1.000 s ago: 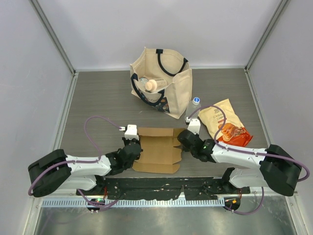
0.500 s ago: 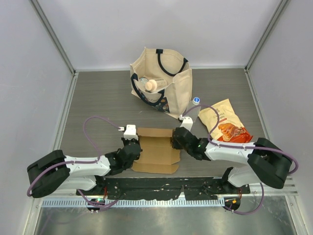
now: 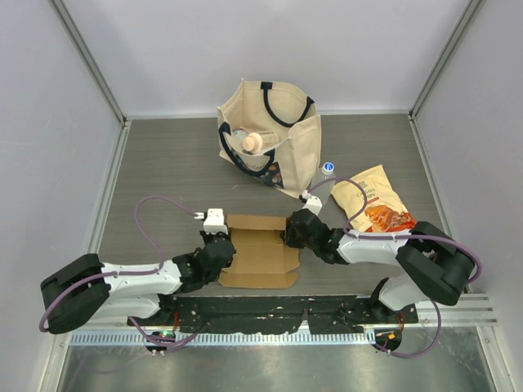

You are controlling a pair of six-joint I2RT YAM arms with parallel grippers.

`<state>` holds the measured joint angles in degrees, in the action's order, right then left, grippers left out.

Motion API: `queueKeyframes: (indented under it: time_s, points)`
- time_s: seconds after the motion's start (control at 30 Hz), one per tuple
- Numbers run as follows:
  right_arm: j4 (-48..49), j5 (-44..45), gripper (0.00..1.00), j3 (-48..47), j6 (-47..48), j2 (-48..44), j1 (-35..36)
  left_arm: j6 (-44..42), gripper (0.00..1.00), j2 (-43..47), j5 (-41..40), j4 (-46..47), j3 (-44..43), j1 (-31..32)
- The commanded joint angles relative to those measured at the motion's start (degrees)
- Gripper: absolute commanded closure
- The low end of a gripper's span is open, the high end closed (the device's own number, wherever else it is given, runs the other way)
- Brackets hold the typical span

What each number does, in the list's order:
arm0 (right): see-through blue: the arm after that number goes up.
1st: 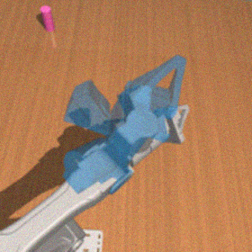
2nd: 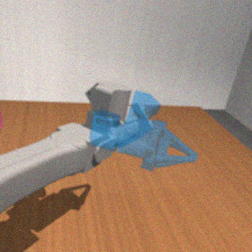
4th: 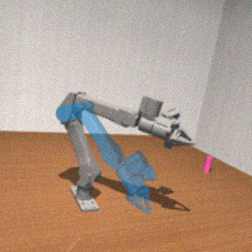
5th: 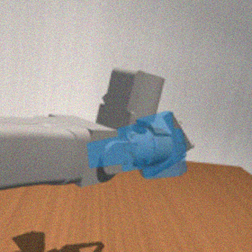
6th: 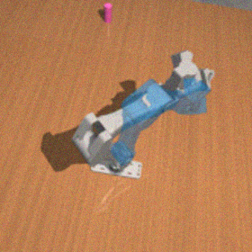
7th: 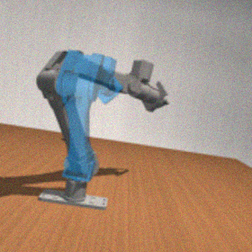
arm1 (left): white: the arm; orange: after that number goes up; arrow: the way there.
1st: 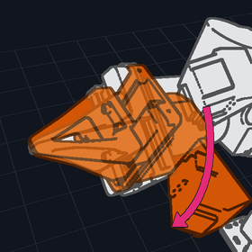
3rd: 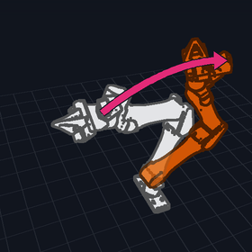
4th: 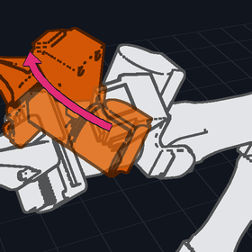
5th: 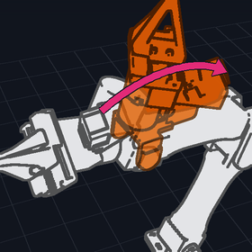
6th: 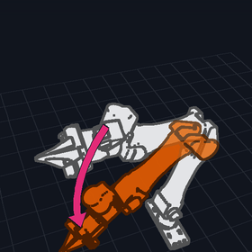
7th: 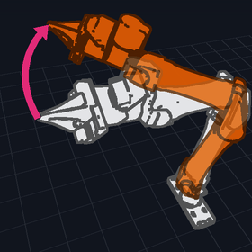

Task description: Fold the paper box

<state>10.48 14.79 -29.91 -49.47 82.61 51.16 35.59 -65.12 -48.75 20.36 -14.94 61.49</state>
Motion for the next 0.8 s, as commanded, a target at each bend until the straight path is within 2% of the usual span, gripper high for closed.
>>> queueKeyframes:
  time_s: [0.0, 0.1, 0.2, 0.3, 0.33, 0.4, 0.43, 0.53, 0.67, 0.77]
  points:
    - [0.5, -3.8, 0.98, 0.1, -2.3, 0.9, -0.6, 5.0, 1.00, 3.1, -2.0, 0.7, -1.1, 0.3]
    - [-6.1, -3.1, 0.95, -2.3, 0.6, -1.8, -0.5, 4.6, 1.00, 4.7, -4.0, -0.1, -1.1, 0.3]
    - [-13.3, -2.4, 0.88, -3.4, 4.9, -8.5, -0.4, 1.0, 1.00, 6.0, -5.3, 1.9, 0.0, 0.3]
    - [-19.5, -4.3, 0.73, -4.4, 11.1, -16.0, -0.4, -1.4, 1.00, 5.9, -6.4, 2.4, 0.3, 0.3]
    - [-24.9, -4.9, 0.67, -6.7, 13.0, -17.4, -0.4, -1.8, 1.00, 5.8, -6.6, 2.4, 0.3, 0.2]
    - [-30.0, -5.4, 0.61, -9.0, 17.8, -20.9, -0.4, -2.2, 1.00, 5.6, -6.9, 2.1, 0.3, 0.2]
    - [-35.5, -4.3, 0.56, -11.5, 19.3, -21.6, -0.4, -2.2, 1.00, 5.7, -7.2, 1.7, 0.3, 0.2]
    - [-44.2, 3.4, 0.52, -17.1, 20.7, -23.8, -0.5, -1.4, 1.00, 6.7, -7.8, -1.8, -0.6, 0.2]
    - [-45.5, 6.2, 0.47, -18.5, 21.9, -24.4, -0.4, -2.8, 1.00, 7.7, -9.1, -3.3, -0.6, 0.2]
    - [-43.9, 4.2, 0.45, -18.3, 24.4, -22.9, -0.4, -2.2, 1.00, 8.7, -9.9, -4.2, -0.7, 0.3]
